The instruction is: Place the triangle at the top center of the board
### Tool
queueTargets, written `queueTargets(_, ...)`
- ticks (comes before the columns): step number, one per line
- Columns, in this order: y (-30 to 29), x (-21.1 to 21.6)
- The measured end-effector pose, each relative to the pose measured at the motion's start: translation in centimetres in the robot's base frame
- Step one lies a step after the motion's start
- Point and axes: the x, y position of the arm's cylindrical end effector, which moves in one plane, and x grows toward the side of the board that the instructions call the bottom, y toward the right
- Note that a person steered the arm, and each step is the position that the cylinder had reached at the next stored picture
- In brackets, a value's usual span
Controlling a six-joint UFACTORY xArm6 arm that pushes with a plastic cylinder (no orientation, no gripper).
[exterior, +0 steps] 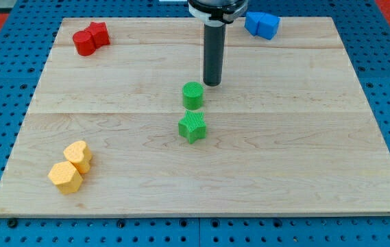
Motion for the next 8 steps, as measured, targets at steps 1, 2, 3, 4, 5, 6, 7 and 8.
queueTargets(1,3.9,-0.3)
queueTargets(2,8.9,-1.7)
queueTargets(3,16.2,-9.1)
queueTargets(4,16.5,-15.5)
queueTargets(5,16.5,-17.6)
queueTargets(6,7.4,-14.9)
queueTargets(7,1.5,-10.2)
queueTargets(8,1.6,-13.0)
